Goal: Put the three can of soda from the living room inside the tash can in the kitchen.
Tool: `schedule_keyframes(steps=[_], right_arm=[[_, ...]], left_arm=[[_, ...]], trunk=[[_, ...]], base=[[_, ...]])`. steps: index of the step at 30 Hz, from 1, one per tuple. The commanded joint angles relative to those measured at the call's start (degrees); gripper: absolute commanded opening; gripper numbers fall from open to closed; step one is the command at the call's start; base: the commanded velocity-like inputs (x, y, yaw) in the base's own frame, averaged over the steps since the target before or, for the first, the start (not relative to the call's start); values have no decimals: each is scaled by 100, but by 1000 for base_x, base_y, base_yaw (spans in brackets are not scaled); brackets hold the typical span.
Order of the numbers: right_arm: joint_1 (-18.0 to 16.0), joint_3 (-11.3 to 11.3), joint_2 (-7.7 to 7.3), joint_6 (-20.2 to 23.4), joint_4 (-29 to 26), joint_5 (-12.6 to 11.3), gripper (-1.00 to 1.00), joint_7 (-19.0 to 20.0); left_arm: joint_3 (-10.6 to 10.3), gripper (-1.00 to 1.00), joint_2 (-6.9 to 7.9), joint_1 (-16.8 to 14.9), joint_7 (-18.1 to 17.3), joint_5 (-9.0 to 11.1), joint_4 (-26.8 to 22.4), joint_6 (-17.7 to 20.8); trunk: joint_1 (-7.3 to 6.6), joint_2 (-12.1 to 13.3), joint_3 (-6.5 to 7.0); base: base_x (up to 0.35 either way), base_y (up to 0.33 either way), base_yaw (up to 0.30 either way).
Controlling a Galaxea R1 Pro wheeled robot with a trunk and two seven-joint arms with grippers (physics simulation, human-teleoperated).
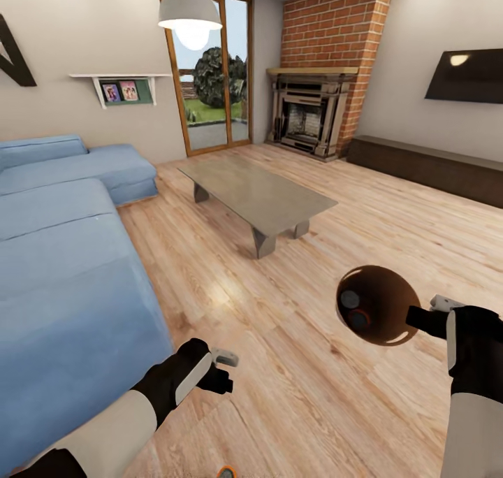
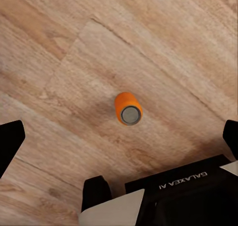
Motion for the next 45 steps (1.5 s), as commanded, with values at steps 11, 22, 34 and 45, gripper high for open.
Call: schedule_keyframes(steps=[11,22,34,45], right_arm=[[-4,-9,-135,7,50,-109,-100,25],[0,-10,-460,7,464,-123,-100,33],[-4,-19,-478,7,496,-132,-100,33],[-4,-14,-470,7,490,-132,-100,33]], left_arm=[[8,100,-142,-3,-7,46,-4,-23],[9,100,-164,-3,-8,45,-6,-27],[7,100,-165,-3,0,38,-6,-27],[9,100,-162,4,-22,46,15,-39]], trunk=[[242,-443,-284],[483,-885,-539],[747,-1366,-842],[988,-1807,-1138]], base=[[0,0,107],[0,0,-171],[0,0,-198],[0,0,-100]])
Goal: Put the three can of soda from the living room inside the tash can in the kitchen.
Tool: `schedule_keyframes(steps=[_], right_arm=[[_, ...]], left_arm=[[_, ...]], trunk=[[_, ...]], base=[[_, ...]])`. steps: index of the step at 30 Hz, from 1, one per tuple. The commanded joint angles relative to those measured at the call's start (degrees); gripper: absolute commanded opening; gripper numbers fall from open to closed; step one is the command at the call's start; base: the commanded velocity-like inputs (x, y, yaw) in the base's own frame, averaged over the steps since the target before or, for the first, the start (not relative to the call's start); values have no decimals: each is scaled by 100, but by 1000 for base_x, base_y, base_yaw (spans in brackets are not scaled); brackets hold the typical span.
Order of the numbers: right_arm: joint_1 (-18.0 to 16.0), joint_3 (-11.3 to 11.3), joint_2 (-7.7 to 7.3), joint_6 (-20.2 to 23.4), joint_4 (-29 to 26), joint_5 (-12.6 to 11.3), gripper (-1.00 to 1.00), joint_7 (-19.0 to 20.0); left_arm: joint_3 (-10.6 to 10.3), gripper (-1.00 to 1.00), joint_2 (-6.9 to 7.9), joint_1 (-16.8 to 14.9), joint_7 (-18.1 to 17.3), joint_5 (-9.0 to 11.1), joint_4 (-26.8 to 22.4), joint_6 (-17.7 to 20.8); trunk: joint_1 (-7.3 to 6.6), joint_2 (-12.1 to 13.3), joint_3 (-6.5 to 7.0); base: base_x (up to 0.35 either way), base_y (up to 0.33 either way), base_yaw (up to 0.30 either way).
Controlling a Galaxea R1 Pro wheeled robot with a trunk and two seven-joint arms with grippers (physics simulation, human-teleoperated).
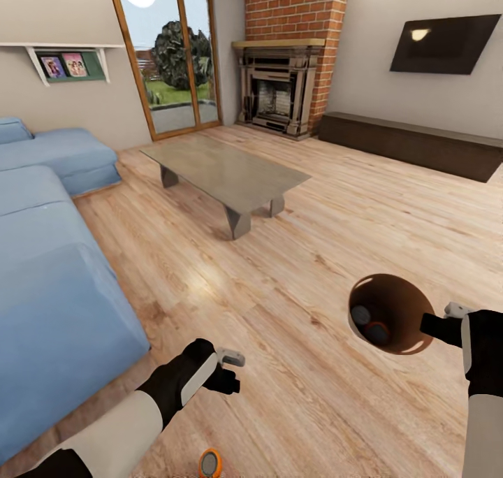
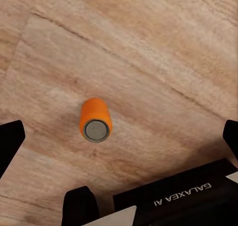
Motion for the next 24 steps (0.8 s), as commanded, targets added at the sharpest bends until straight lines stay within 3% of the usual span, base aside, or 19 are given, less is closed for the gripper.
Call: schedule_keyframes(steps=[1,12,21,24], right_arm=[[-4,1,3,10,-3,-140,-100,28],[-4,7,33,10,-3,-140,-100,28],[-4,77,62,10,-21,-140,-100,27],[-4,83,52,10,-21,-140,-100,27]], left_arm=[[0,100,2,4,-8,0,30,-9],[75,100,57,17,-69,26,168,-20],[81,100,62,20,-83,64,248,-36],[85,100,65,20,-83,77,251,-75]], trunk=[[22,-42,-27],[263,-483,-325],[263,-483,-386],[329,-604,-445]], base=[[0,0,-23],[0,0,-5],[0,0,75],[0,0,25]])
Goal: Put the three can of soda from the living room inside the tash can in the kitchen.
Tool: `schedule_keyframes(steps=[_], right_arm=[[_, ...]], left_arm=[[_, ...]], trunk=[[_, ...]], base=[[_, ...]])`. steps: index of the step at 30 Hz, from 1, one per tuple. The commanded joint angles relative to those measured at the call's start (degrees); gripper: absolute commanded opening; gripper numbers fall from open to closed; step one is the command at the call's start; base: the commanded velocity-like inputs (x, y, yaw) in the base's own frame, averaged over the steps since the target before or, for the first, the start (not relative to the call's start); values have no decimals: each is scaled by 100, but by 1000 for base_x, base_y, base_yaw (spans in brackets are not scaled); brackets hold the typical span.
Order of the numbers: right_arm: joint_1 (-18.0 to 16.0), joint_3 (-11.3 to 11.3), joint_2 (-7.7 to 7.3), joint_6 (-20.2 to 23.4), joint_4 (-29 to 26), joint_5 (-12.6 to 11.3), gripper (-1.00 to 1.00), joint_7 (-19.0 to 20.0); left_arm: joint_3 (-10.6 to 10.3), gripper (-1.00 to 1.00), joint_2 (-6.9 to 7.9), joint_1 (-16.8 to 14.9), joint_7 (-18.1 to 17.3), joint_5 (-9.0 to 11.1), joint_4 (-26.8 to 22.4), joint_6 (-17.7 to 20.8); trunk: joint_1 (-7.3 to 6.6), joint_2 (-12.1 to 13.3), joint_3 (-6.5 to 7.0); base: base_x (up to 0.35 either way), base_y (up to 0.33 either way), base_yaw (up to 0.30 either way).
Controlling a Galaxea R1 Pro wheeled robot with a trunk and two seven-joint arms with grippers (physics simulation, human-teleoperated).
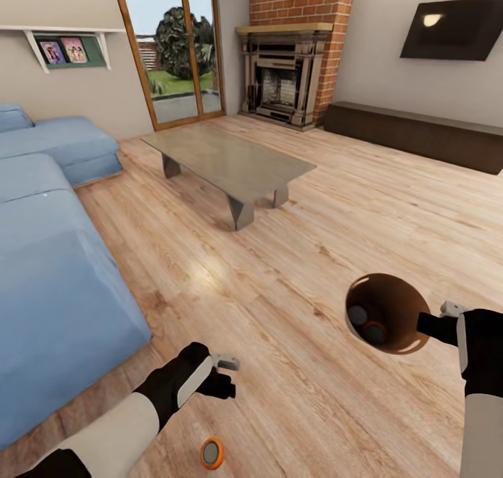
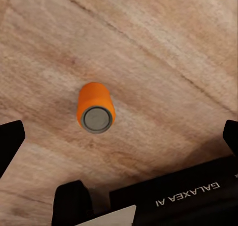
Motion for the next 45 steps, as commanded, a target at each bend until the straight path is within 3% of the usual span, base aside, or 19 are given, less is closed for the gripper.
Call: schedule_keyframes(steps=[1,10,20,23,30,45], right_arm=[[-3,7,-3,10,-3,-130,-100,29],[-3,14,-14,10,-3,-130,-100,29],[-3,-3,-21,10,-3,-130,-100,29],[-3,-22,-30,10,-3,-130,-100,29],[-3,-26,-29,10,-3,-130,-100,28],[-3,-18,-32,10,-3,-130,-100,29]], left_arm=[[2,100,4,0,0,4,1,-35],[2,100,0,0,0,9,3,-128],[25,100,7,3,-23,17,54,-140],[183,100,6,4,-31,13,173,-296],[306,100,6,8,-41,15,447,-522],[311,100,-2,29,-16,2,489,-564]], trunk=[[22,-42,-18],[22,-42,-42],[242,-443,-234],[308,-563,-288],[461,-844,-414],[461,-844,-414]], base=[[0,0,11],[0,0,3],[0,0,0],[0,0,0],[0,0,0],[0,0,0]])
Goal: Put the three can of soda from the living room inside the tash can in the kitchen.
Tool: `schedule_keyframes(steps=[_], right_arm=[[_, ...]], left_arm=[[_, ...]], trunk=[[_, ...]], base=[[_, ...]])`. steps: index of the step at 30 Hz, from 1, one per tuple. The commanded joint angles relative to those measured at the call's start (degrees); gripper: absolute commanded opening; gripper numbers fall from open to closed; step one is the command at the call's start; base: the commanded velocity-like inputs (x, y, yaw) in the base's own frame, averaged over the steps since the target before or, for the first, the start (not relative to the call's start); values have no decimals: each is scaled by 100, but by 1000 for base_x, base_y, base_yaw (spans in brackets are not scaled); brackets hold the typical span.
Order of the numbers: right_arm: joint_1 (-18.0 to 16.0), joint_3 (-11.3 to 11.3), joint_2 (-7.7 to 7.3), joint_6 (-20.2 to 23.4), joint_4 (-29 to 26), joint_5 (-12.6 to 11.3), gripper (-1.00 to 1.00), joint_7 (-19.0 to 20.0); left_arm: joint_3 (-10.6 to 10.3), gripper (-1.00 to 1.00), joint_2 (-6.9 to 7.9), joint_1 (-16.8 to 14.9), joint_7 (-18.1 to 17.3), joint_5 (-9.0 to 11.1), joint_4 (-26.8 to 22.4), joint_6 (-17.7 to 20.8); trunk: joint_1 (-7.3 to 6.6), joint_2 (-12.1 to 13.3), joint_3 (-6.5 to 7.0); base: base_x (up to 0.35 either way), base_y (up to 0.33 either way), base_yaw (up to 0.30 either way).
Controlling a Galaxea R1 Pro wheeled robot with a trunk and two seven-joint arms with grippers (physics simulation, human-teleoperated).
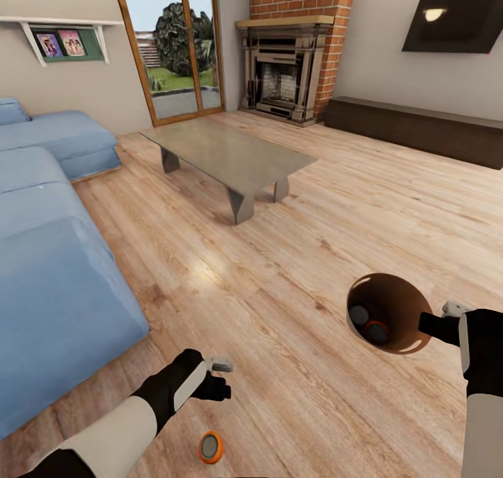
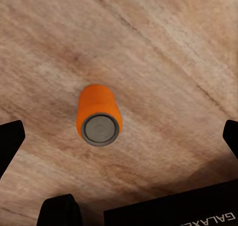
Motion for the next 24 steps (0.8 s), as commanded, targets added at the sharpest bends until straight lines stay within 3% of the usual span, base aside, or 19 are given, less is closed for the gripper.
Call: schedule_keyframes(steps=[1,16,24], right_arm=[[-3,2,-1,9,-2,-113,-100,27],[-3,0,2,9,-6,-113,-100,27],[-3,-7,0,9,-10,-113,-100,27]], left_arm=[[2,100,1,0,1,0,1,-4],[18,100,8,3,76,-8,309,-374],[26,100,-4,-1,114,-22,935,-628]], trunk=[[0,0,1],[0,0,1],[0,0,1]], base=[[0,0,0],[0,0,0],[0,0,0]])
